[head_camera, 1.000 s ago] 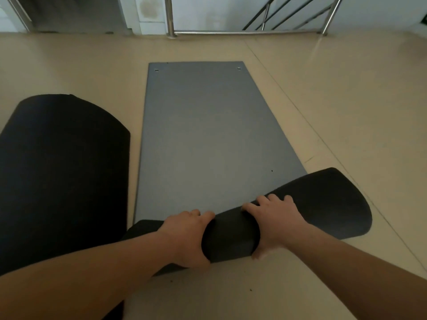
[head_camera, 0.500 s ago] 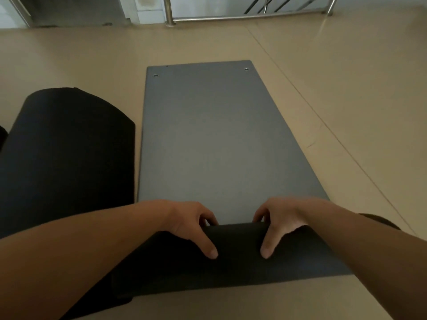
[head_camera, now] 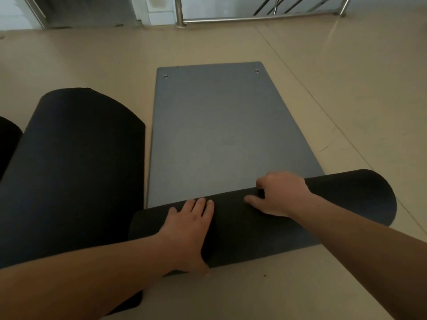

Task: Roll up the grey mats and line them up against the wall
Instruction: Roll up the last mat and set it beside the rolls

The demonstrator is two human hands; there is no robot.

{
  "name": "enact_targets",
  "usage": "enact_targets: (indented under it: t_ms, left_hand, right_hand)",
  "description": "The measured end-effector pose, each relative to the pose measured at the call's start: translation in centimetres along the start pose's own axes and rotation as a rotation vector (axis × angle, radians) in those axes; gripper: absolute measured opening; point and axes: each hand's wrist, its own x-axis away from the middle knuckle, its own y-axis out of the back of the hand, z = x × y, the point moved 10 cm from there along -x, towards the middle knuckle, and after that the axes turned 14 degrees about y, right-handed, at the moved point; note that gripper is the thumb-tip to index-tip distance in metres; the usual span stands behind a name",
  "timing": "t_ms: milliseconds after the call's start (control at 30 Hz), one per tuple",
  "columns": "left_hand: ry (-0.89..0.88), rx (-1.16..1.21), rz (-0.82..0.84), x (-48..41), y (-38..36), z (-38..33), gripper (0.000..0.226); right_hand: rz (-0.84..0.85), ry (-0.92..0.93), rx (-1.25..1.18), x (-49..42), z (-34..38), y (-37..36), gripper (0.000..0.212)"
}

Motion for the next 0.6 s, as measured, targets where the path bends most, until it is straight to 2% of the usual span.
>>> enact_targets:
  t_ms: [67,100,133,200,300,433,500,600]
  left_hand:
    - [0.041,0.033,-0.005,-1.0,-0.1,0.8,0.150]
    - [0.065,0.048,0.008,-1.3,-0.1,1.3,0.151]
    - [0.079,0.059,0.022,-1.5,0.0,1.7,0.151]
    - [0.065,0.046,0.036,-1.8,0.4,2.0,0.150]
    - [0.042,0.062,0.035,-2.2,1.3,2.2,0.147]
    - [0.036,0.108,0.066,-1.9,1.9,2.3,0.142]
    - [0.015,0.135,0.086,-1.5,2.1,2.0,0.137]
    - [-0.039,0.207,0.201,-0.3,1.6,1.1,0.130]
  right_hand:
    - [0.258,0.029,-0.077,0.5,0.6,-1.6,0.108]
    - [0.355,0.049,-0.032,0.9,0.8,-2.1,0.127]
    - [0.398,0.072,0.052,1.3,1.0,-2.6,0.141]
    - [0.380,0.112,0.211,1.5,1.0,-3.9,0.155]
    - [0.236,0.188,0.250,1.5,1.1,-4.2,0.150]
    - [0.156,0.239,0.207,1.7,1.1,-2.6,0.128]
    - [0.162,0.252,0.151,1.9,1.2,-2.2,0.115]
    - [0.294,0.249,0.032,2.8,0.7,-2.9,0.110]
